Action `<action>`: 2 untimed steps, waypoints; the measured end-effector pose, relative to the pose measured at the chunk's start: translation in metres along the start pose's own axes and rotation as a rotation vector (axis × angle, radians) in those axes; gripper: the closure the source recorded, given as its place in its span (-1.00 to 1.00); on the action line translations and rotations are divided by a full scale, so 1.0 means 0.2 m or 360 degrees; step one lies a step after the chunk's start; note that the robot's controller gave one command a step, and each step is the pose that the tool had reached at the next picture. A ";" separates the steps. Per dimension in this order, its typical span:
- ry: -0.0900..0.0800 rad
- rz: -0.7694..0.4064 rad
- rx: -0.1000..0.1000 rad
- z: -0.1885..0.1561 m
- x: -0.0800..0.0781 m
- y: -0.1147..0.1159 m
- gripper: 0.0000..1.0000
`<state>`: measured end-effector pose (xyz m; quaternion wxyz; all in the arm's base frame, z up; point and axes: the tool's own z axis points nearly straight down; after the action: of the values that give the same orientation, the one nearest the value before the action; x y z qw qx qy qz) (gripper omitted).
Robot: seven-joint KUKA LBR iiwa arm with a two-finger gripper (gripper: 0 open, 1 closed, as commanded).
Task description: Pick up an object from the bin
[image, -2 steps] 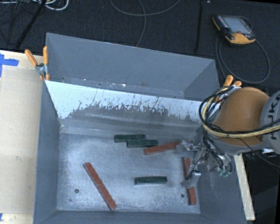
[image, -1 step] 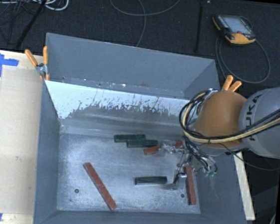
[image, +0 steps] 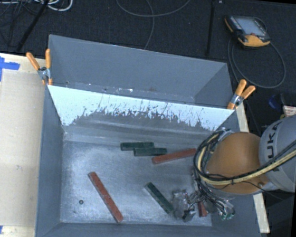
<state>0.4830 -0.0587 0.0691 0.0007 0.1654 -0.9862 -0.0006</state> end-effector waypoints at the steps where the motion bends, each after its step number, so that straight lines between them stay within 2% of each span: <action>1: -0.0012 -0.0003 0.0004 -0.01 -0.02 0.00 -1.00; 2: -0.0014 -0.0004 0.0005 -0.01 -0.02 0.00 -1.00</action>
Offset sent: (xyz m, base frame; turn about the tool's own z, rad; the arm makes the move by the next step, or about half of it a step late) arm 0.0000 0.0000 0.0000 0.0000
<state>0.4860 -0.0581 0.0709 -0.0038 0.1668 -0.9860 0.0003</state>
